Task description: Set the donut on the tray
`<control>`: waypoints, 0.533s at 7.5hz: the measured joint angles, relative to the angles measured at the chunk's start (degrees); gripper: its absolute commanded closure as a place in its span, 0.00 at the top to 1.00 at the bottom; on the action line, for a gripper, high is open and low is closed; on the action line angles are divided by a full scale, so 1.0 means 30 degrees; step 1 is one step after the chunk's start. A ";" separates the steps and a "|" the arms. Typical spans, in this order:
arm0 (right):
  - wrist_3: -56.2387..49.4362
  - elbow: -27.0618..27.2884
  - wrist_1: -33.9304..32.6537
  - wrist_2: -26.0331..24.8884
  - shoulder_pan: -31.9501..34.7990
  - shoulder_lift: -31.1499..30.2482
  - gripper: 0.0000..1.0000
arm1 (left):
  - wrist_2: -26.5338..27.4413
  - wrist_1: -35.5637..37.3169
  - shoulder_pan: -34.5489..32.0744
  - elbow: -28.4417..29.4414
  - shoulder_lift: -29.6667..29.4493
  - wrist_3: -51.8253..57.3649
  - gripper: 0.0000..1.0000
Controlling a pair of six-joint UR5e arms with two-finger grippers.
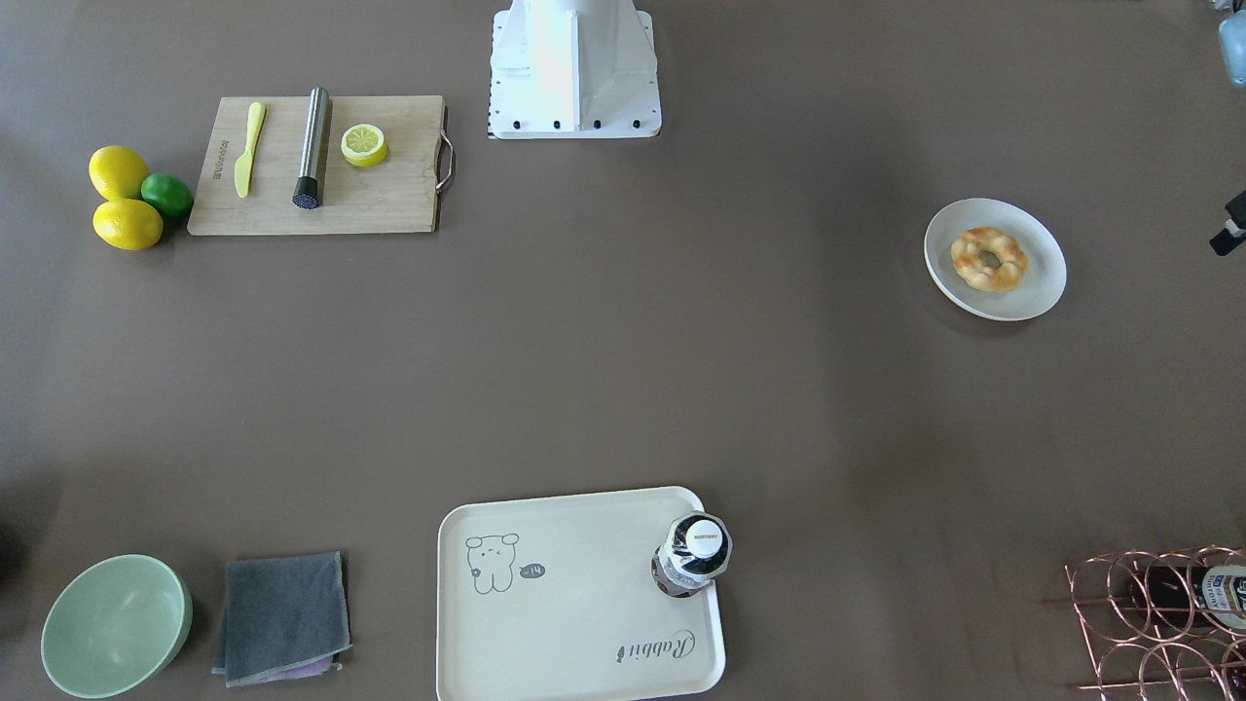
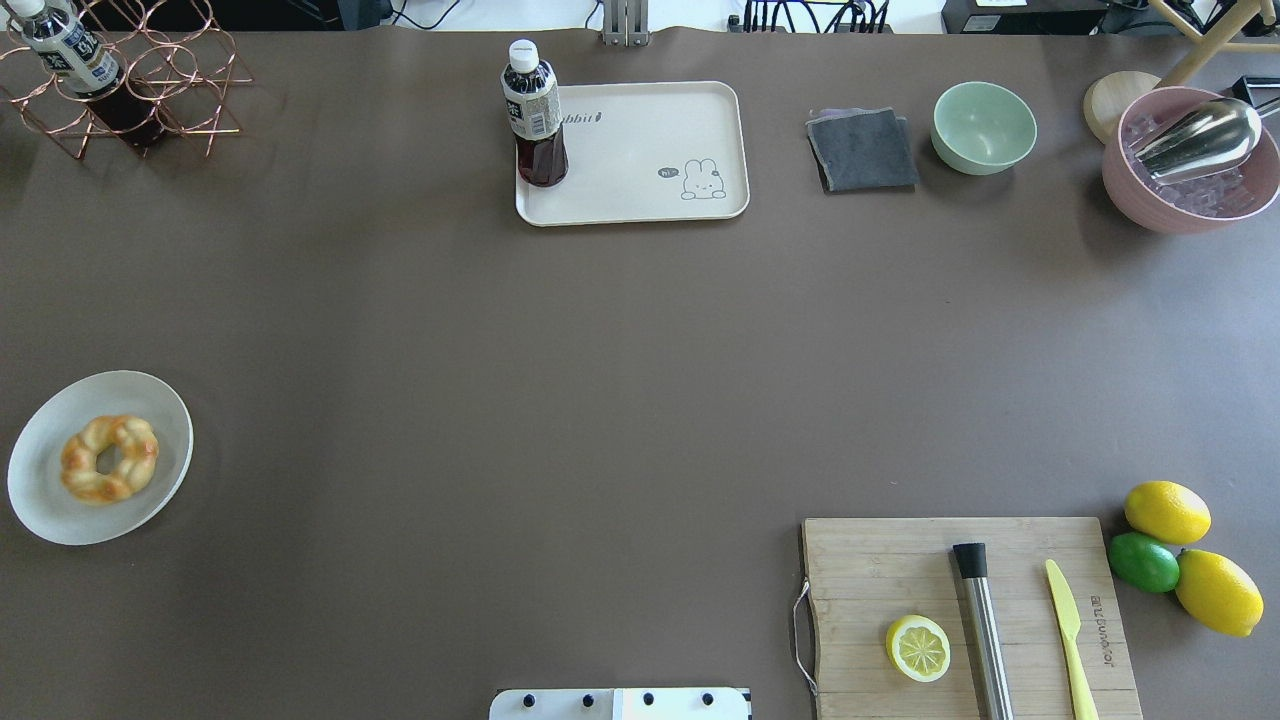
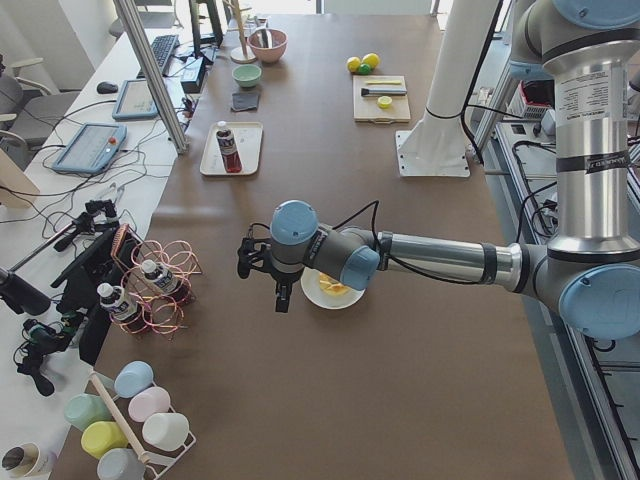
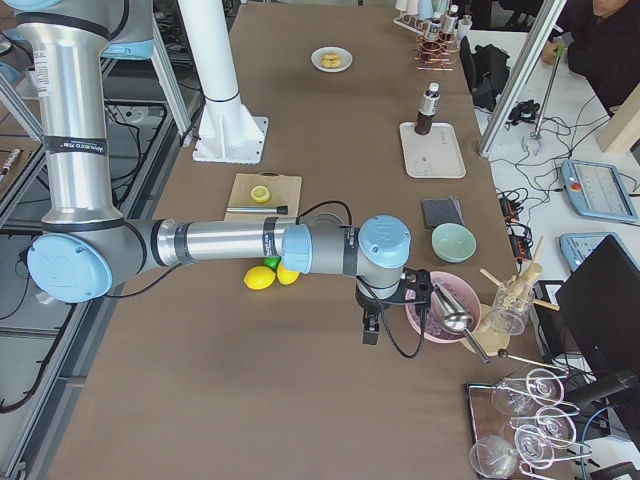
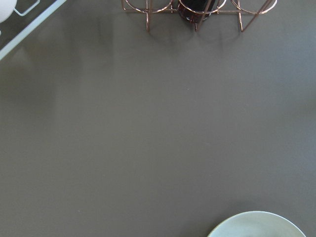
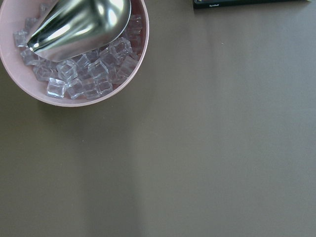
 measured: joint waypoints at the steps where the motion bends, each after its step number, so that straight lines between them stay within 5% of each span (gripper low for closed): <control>1: 0.0002 0.0004 0.0004 0.0006 0.0000 0.0004 1.00 | 0.0334 -0.2220 0.1202 0.0188 0.0635 -0.2120 0.98; 4: 0.0002 -0.0019 0.0054 0.0113 0.0000 -0.0003 1.00 | 0.2287 -0.9865 0.4879 0.1926 0.2348 -0.7708 0.98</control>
